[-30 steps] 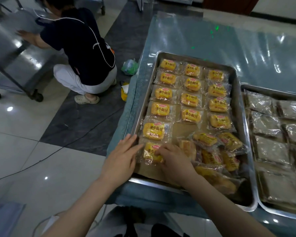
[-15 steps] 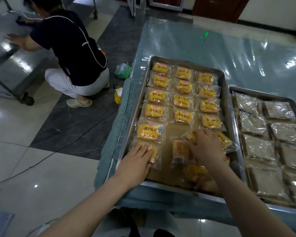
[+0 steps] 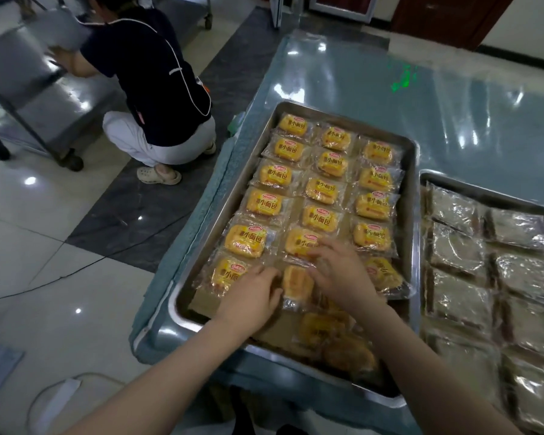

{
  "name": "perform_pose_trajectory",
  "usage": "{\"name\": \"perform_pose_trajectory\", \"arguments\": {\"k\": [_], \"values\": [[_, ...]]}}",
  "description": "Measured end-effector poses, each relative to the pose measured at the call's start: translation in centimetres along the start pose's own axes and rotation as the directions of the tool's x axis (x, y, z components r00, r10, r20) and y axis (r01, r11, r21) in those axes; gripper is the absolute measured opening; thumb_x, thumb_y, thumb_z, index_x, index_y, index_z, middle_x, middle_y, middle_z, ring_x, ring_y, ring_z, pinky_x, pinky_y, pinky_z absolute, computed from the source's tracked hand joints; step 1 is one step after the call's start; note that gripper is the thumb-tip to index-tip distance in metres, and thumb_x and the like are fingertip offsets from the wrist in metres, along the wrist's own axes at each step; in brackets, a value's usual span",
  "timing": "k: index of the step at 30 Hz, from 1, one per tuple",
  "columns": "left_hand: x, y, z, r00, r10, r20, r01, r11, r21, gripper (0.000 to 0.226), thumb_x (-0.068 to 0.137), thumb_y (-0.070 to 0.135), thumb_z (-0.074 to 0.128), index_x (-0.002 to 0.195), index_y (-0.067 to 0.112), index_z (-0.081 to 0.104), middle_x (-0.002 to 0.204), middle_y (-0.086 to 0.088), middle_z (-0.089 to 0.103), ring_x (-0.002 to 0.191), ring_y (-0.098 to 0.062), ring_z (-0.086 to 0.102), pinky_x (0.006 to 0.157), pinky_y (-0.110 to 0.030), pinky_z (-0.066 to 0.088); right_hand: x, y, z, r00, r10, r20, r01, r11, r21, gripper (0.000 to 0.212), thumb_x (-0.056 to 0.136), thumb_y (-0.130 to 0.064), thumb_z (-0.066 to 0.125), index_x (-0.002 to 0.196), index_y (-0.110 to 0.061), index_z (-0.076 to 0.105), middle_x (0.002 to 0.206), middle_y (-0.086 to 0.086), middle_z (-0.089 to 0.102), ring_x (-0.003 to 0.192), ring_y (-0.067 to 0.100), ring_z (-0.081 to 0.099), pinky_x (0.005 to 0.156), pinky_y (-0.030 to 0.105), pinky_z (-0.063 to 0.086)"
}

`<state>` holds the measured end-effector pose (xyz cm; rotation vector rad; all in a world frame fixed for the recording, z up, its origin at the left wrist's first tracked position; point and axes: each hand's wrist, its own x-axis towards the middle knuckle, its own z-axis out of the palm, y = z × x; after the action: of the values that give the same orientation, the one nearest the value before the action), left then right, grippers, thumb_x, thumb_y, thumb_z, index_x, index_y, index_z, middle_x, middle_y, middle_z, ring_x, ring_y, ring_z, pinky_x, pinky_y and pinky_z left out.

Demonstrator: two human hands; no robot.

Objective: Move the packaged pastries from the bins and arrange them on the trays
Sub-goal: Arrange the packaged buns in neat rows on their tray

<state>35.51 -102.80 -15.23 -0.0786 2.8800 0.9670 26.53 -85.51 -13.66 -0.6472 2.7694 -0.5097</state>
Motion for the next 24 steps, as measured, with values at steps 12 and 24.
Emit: {"name": "perform_pose_trajectory", "arguments": {"k": [12,24], "values": [[0.0,3.1,1.6,0.944,-0.33,0.021,0.325,0.916,-0.235,0.043,0.083,0.009,0.063,0.112,0.033,0.042,0.086,0.016,0.054,0.078,0.002,0.054,0.064,-0.019,0.043,0.2,1.8,1.5,0.975,-0.22,-0.027,0.219,0.974,-0.051,0.035,0.094,-0.026,0.051,0.129,-0.025,0.057,0.15,-0.002,0.037,0.138,0.023,0.031,0.111,0.034,0.018],[-2.3,2.0,-0.5,0.867,-0.491,-0.091,0.374,0.759,-0.533,0.027,0.081,0.011,0.07,0.089,0.027,0.05,0.078,0.005,0.058,0.07,-0.006,0.058,0.057,-0.014,0.04,0.7,1.4,-0.2,0.972,-0.227,-0.062,0.227,0.974,0.003,0.029,0.096,-0.033,0.047,0.113,-0.018,0.064,0.116,-0.001,0.057,0.112,0.017,0.049,0.092,0.034,0.045]]}}
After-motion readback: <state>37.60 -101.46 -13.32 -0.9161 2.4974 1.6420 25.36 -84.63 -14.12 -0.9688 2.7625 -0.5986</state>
